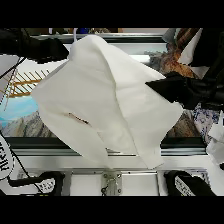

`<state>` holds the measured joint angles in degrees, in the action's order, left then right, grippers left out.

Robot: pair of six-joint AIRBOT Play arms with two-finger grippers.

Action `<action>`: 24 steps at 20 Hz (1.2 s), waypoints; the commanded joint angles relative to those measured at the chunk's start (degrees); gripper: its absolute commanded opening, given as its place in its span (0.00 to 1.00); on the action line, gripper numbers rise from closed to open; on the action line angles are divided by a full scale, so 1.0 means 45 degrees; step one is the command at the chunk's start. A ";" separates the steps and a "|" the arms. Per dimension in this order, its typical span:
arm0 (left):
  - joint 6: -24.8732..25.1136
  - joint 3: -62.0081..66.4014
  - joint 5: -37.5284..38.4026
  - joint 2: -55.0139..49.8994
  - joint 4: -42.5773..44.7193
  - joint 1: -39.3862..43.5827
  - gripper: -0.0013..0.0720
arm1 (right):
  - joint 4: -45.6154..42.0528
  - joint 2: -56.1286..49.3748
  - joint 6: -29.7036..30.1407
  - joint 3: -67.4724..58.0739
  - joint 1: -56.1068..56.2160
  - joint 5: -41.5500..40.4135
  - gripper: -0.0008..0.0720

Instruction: Fold the clothes and pants, and hang the long-sleeved shirts on hangers.

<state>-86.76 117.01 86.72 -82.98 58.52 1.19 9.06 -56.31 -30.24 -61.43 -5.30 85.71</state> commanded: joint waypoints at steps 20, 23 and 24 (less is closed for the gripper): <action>-0.0243 -0.0957 -0.3779 0.0947 -0.4677 -0.1545 0.83 | -0.1515 0.0379 -0.0457 -0.0019 -0.0073 -0.1948 0.05; -0.0073 -0.0957 -0.3725 0.0359 -0.7023 -0.1583 0.83 | -0.1729 0.0476 -0.0481 -0.0019 -0.0073 -0.1938 0.05; 0.0209 -0.0957 -0.3750 0.0228 -0.7859 -0.1710 0.83 | -0.1734 0.0471 -0.0481 -0.0019 -0.0073 -0.1938 0.05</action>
<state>-87.61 112.75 70.06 -79.88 33.21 -6.48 3.09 -54.50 -31.59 -61.49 -5.65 76.34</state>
